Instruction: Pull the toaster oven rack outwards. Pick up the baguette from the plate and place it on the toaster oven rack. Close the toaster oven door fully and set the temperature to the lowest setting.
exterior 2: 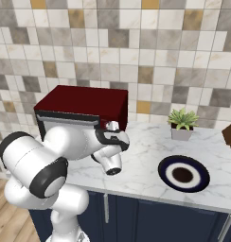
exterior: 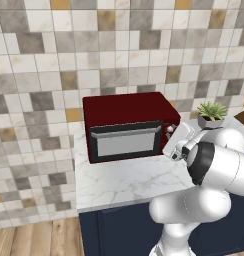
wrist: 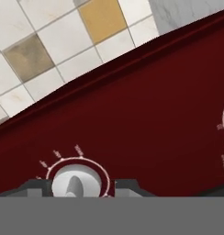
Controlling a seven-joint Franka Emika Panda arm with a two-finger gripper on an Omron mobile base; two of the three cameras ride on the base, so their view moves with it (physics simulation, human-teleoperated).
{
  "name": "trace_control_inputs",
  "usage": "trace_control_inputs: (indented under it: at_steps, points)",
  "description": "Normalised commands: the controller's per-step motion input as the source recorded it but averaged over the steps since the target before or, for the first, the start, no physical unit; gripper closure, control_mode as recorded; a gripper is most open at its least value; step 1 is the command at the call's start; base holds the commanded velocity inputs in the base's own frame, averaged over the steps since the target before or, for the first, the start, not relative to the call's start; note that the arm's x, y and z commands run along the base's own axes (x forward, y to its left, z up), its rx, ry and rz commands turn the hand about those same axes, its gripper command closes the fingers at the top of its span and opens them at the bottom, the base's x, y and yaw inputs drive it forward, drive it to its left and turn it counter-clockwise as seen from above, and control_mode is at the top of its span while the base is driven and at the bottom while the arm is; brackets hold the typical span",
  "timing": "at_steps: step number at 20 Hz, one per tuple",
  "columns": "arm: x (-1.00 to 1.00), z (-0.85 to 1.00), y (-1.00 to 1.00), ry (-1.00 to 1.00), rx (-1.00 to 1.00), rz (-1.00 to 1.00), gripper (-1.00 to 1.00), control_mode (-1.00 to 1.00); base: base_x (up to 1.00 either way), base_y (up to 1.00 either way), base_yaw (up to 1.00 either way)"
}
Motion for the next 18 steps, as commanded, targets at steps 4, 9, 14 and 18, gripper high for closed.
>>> trace_control_inputs:
  at_steps: [4, 9, 14, 18]
  points:
    - [0.21, 0.00, -0.18, 0.08, 0.00, 0.00, 1.00, -1.00, 0.00, 0.00, 0.00]
    - [0.16, 0.05, -0.28, 0.15, 0.01, 0.03, 1.00, -1.00, 0.00, 0.00, 0.00]
    - [0.06, 0.10, -0.24, 0.03, 0.00, 0.10, 1.00, -1.00, 0.00, 0.00, 0.00]
    - [0.03, 0.12, -0.24, 0.00, 0.00, 0.14, 1.00, -1.00, 0.00, 0.00, 0.00]
